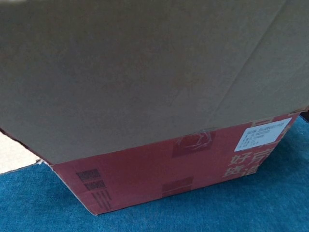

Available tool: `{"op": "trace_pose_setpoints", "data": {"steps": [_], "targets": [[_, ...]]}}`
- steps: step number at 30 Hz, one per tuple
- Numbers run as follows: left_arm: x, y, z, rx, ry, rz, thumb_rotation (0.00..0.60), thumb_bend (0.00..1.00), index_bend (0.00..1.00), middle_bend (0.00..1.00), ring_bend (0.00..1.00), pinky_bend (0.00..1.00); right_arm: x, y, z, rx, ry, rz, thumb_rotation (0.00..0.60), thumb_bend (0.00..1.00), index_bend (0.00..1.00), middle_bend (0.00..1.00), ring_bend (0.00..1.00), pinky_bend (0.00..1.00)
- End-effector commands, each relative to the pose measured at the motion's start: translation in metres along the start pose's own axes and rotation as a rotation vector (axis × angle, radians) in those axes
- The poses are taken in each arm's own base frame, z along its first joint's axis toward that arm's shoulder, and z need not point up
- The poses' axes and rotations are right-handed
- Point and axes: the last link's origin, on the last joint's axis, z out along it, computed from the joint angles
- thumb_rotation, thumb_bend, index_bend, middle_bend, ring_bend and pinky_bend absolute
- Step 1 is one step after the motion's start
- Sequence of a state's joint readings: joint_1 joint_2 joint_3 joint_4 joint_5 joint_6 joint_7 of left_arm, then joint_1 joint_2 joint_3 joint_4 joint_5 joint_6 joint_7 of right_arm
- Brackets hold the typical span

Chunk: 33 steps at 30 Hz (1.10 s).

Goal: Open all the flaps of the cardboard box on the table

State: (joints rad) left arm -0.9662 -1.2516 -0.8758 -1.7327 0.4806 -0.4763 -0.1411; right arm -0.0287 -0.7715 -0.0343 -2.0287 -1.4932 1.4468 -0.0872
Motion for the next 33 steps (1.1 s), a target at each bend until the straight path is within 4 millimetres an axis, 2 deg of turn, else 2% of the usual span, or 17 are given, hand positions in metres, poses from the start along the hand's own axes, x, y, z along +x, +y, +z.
{"op": "trace_pose_setpoints", "data": {"steps": [1, 11, 22, 26, 33], "targets": [[-0.002, -0.002, 0.002, 0.002, -0.005, -0.001, 0.6, 0.24, 0.15, 0.43, 0.4, 0.65, 0.0, 0.0, 0.0, 0.002, -0.003, -0.001, 0.6, 0.0, 0.0, 0.0, 0.0, 0.0], [-0.015, -0.013, 0.015, 0.027, -0.054, 0.0, 0.6, 0.24, 0.15, 0.42, 0.4, 0.65, 0.001, 0.0, -0.002, 0.001, 0.001, 0.001, 0.6, 0.0, 0.0, 0.0, 0.0, 0.0], [-0.032, -0.035, 0.034, 0.086, -0.116, 0.001, 0.6, 0.24, 0.14, 0.41, 0.38, 0.64, 0.002, 0.001, -0.003, 0.002, 0.004, 0.004, 0.6, 0.0, 0.0, 0.0, 0.0, 0.0], [-0.034, -0.046, 0.038, 0.107, -0.119, -0.013, 0.6, 0.24, 0.13, 0.4, 0.36, 0.58, 0.004, 0.001, -0.004, 0.001, 0.009, 0.011, 0.6, 0.0, 0.0, 0.0, 0.0, 0.0], [-0.018, -0.048, 0.028, 0.123, -0.001, 0.097, 0.6, 0.24, 0.14, 0.39, 0.32, 0.46, 0.005, 0.003, -0.004, 0.001, 0.012, 0.017, 0.6, 0.0, 0.0, 0.0, 0.0, 0.0]]}}
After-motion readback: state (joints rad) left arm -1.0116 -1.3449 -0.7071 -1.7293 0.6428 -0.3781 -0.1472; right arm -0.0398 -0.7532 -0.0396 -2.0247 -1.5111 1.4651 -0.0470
